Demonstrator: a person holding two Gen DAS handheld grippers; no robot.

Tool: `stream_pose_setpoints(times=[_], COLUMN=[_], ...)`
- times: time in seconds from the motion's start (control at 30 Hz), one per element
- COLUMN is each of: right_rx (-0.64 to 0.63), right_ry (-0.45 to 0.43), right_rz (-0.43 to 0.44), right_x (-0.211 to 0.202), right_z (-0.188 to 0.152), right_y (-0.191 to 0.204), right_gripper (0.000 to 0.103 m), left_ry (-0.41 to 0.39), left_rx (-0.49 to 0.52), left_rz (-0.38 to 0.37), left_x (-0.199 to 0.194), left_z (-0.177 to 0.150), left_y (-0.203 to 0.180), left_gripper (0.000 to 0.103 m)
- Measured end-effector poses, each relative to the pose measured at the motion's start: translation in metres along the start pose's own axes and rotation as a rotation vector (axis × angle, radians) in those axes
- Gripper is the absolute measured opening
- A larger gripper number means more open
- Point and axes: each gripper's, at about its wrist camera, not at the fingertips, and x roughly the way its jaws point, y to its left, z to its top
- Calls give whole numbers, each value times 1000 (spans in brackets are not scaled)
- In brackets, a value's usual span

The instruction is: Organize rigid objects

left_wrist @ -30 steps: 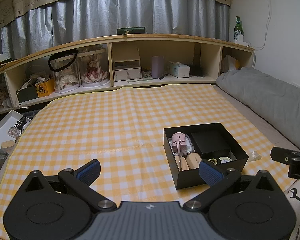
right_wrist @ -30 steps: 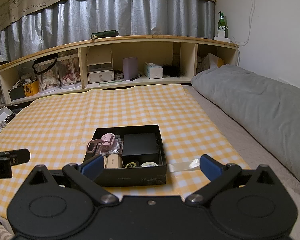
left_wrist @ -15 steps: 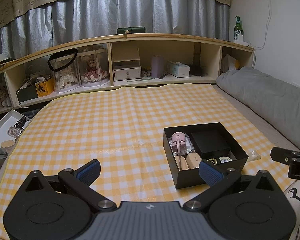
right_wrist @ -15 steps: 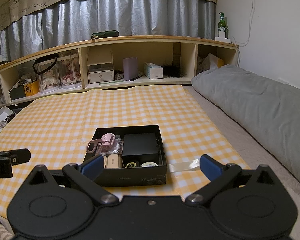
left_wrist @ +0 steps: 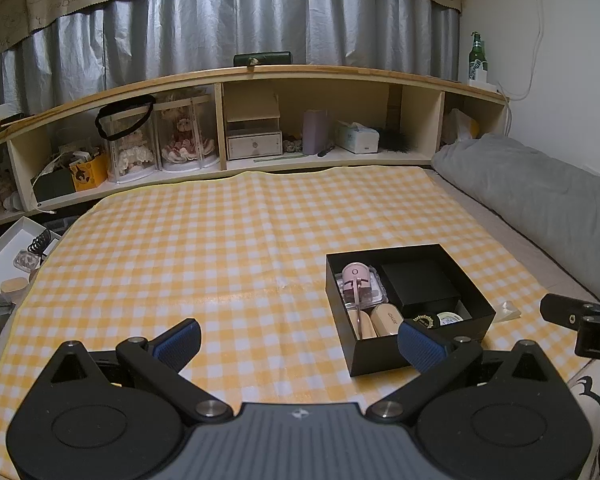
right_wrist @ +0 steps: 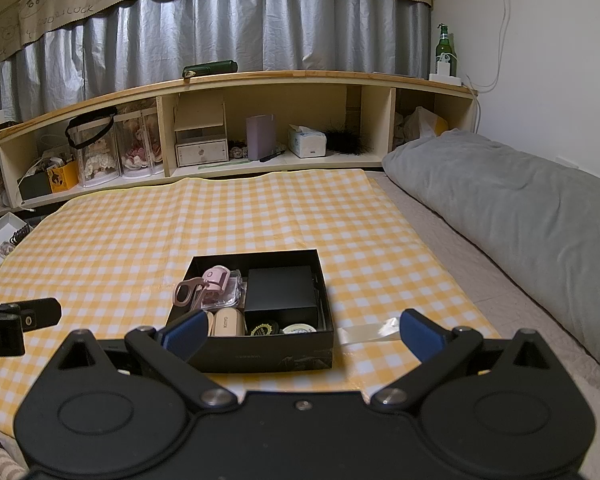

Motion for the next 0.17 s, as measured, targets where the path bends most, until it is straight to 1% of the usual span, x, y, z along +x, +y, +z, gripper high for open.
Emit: stream_pose_setpoints(times=[0.17], right_rx=[-1], right_ry=[-1], right_rz=[0], right_x=[0], right_z=[0], right_y=[0], right_gripper=[103], left_ry=[2], left_rx=[3], left_rz=[6], left_x=[1], left_z=[-1], left_y=[-1], left_gripper=[103])
